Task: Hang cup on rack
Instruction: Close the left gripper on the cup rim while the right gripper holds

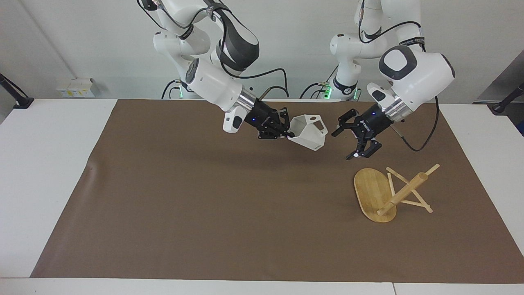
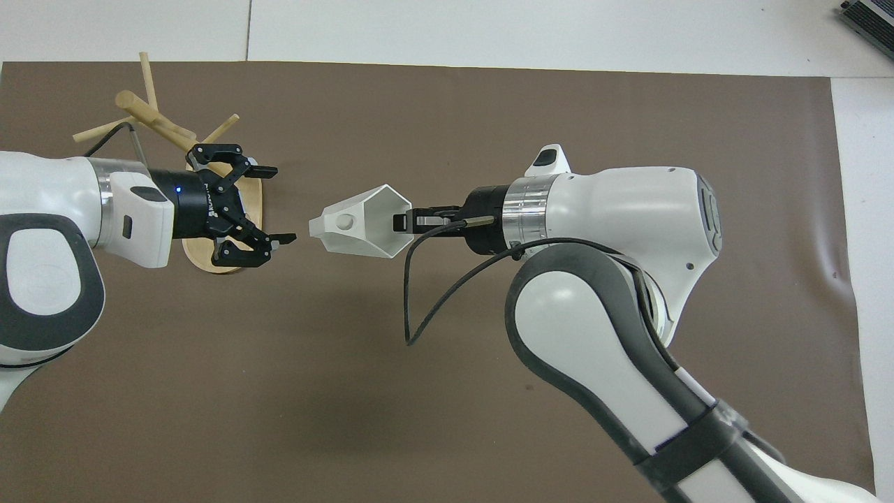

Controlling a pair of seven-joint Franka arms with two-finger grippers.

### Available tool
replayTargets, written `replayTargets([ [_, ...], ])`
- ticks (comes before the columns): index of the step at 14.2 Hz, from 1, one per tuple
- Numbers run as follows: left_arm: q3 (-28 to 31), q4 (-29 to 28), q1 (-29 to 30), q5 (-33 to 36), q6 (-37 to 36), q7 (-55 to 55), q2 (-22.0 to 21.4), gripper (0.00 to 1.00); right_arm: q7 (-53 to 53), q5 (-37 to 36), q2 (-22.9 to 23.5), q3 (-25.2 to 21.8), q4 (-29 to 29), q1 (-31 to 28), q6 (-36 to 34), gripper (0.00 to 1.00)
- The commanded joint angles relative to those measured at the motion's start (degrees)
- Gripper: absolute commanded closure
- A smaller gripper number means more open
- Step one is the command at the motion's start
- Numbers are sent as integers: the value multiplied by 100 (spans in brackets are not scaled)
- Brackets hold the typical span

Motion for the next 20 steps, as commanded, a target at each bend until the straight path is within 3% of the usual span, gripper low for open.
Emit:
replayTargets([
  [1,69,-91,-241,-114,140,253,-27,0,9,-65,47,122,32,-42,119,100],
  [5,60,-468,-206,-123,123,384,-193,0,9,-57,56,122,32,-51,128,100],
  [11,96,-364,216,-132,-387,640,-212,0,97,-57,47,122,23,-42,137,100],
  [17,60,-381,119,-255,-413,640,-229,0,106,-57,47,122,15,-42,145,100],
  [20,69,-749,128,-255,-546,605,-431,0,132,-57,47,122,-3,-42,137,100],
])
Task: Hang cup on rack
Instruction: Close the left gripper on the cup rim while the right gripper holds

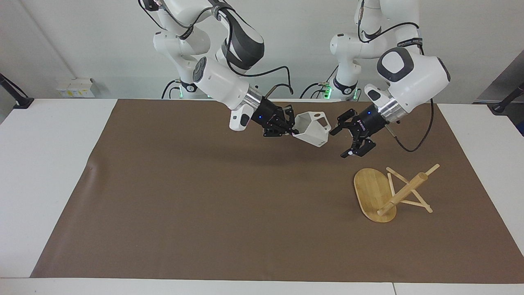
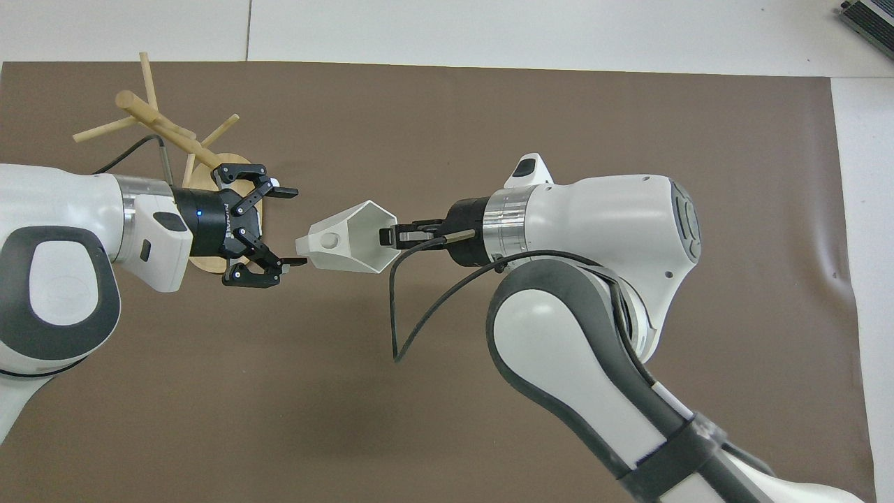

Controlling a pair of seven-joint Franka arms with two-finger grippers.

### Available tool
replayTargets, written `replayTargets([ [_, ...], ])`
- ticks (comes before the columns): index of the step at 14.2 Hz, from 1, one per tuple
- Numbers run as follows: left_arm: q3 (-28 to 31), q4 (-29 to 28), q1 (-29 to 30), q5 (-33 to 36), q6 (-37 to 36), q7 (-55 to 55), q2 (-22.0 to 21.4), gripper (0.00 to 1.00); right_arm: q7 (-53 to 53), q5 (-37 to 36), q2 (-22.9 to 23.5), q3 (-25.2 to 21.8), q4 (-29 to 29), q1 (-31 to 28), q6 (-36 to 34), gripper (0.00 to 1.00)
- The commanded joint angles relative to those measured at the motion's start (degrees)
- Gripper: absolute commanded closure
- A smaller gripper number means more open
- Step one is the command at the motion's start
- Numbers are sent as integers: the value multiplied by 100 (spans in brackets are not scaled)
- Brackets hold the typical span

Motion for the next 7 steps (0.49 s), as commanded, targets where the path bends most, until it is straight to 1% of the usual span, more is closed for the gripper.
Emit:
replayTargets([
  [1,53,-533,-28,-144,-50,109,-372,0,130,-55,30,94,12,-42,137,100],
  [7,36,-577,-247,-249,29,74,-381,0,200,-55,30,94,3,-42,145,100],
])
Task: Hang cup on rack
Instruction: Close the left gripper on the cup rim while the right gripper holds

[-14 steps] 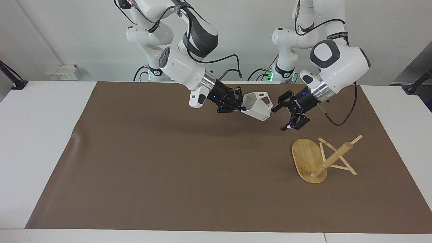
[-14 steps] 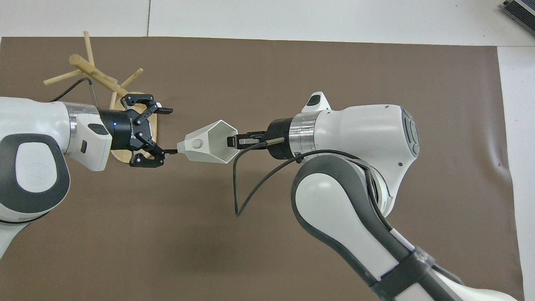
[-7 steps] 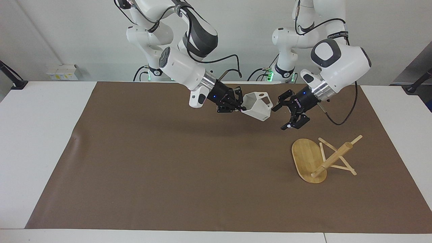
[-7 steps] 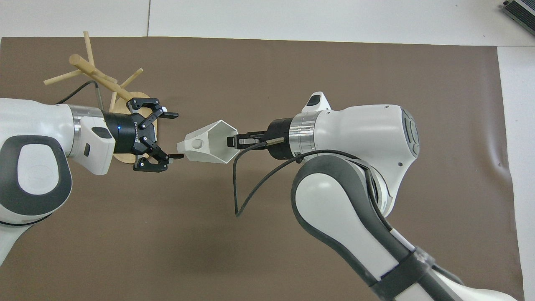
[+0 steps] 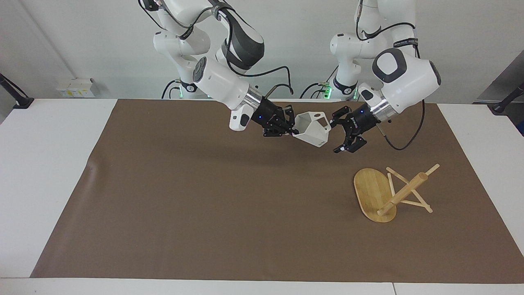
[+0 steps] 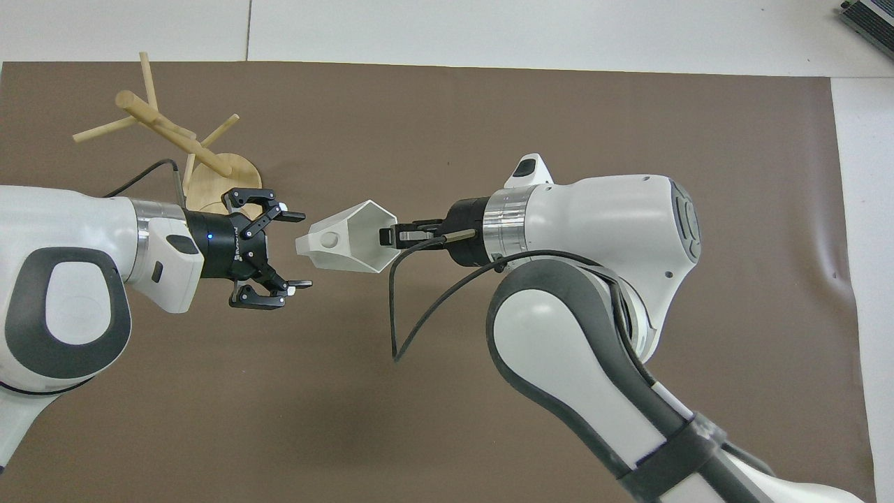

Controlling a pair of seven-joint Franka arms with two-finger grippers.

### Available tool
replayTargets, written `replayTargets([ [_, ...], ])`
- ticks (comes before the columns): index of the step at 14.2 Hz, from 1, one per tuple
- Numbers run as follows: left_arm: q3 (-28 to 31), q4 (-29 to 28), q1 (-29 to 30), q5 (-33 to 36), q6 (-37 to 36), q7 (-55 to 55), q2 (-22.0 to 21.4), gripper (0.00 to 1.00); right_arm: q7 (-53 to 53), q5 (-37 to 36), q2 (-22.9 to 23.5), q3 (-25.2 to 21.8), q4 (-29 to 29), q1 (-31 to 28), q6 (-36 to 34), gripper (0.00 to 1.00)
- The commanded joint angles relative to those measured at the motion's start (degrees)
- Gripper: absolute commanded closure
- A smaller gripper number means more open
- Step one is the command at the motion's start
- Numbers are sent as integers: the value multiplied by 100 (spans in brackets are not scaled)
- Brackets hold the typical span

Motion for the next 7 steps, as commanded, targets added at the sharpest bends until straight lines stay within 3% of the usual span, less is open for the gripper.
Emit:
replayTargets([
  [1,63,-195,-215,-238,69,30,-180,0,147,-55,29,94,3,-42,145,100],
  [7,63,-221,-532,-536,473,-524,-198,0,147,-55,29,94,3,-42,145,100],
])
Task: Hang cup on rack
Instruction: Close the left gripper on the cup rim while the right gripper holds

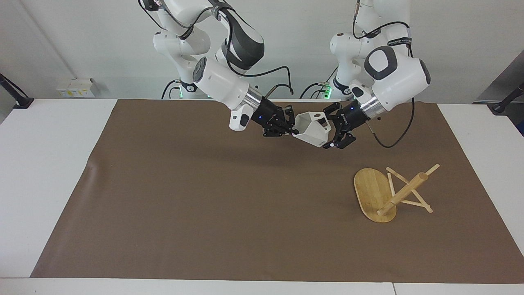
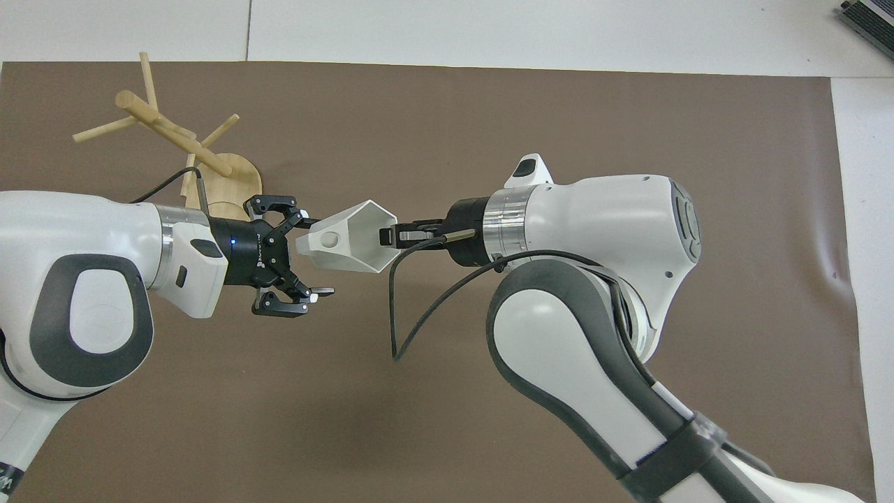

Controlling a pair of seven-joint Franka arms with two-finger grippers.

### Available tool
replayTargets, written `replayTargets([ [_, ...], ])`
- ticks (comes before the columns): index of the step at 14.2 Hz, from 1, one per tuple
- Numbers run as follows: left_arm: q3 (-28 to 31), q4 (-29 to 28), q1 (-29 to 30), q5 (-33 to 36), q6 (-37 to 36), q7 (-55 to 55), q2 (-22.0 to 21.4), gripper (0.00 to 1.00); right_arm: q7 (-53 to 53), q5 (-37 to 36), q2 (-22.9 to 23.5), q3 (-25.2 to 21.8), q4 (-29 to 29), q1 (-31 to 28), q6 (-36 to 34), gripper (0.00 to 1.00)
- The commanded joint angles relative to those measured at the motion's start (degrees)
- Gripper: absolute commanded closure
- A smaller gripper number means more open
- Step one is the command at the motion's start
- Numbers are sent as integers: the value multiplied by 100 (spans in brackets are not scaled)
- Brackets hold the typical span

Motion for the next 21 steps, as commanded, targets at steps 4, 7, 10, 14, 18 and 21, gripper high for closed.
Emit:
replayTargets([
  [4,55,-156,-253,-344,489,-82,-166,0,141,-55,28,94,-13,-39,154,100],
  [7,55,-165,-253,-371,507,-82,-175,0,185,-64,28,94,-13,-39,154,100],
  [10,55,-165,-322,-371,568,-82,-175,18,194,-55,28,94,-13,-39,154,100],
  [14,55,-156,-332,-371,595,-91,-166,100,211,-64,28,94,-13,-39,154,100],
  [18,55,-165,-349,-371,604,-91,-184,100,255,-64,28,94,-13,-39,145,100],
  [21,64,-156,-349,-371,586,-100,-184,100,466,-116,20,94,-13,22,154,75],
])
